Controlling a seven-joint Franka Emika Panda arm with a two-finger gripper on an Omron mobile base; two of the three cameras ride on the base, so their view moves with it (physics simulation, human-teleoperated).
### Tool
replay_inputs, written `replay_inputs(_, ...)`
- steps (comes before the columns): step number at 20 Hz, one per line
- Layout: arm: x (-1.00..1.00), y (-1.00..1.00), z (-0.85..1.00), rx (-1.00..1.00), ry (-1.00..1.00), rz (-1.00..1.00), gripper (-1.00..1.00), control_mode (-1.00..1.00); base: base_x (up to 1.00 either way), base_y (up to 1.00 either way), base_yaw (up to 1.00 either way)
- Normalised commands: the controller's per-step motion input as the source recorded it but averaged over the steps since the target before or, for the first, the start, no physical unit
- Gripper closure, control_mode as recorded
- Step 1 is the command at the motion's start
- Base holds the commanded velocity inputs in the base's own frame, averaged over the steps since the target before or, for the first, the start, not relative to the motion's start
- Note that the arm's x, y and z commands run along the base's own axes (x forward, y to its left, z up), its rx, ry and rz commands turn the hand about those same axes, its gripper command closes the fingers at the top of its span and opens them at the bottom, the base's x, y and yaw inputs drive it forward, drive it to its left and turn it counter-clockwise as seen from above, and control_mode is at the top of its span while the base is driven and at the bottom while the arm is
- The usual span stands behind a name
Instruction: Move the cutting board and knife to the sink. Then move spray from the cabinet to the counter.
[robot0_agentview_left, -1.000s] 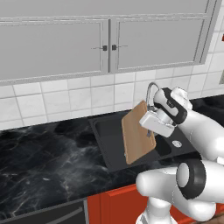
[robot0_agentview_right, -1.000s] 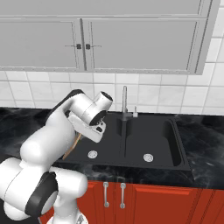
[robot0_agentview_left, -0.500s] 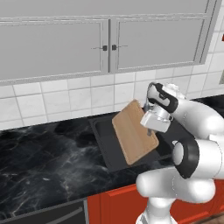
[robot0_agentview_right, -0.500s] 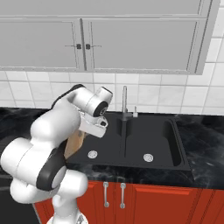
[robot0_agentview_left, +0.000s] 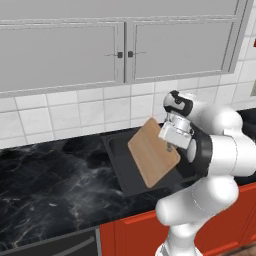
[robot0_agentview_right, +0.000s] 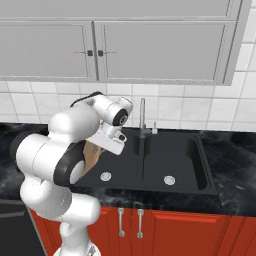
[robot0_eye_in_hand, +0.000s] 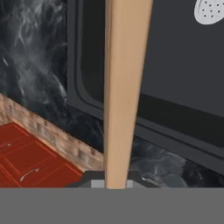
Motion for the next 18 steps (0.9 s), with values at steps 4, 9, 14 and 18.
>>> replay_inputs(4, 0.28, 0.00, -0.10, 0.00, 0.04, 0.00, 1.00, -1.00, 0.00, 0.00, 0.00)
replay_inputs(9, 0.32, 0.00, -0.15, 0.00, 0.00, -0.01, 1.00, -1.00, 0.00, 0.00, 0.00)
replay_inputs(14, 0.23, 0.07, -0.28, -0.03, -0.06, -0.09, 1.00, -1.00, 0.00, 0.00, 0.00)
replay_inputs(18, 0.25, 0.07, -0.25, -0.06, -0.16, -0.18, 1.00, -1.00, 0.00, 0.00, 0.00)
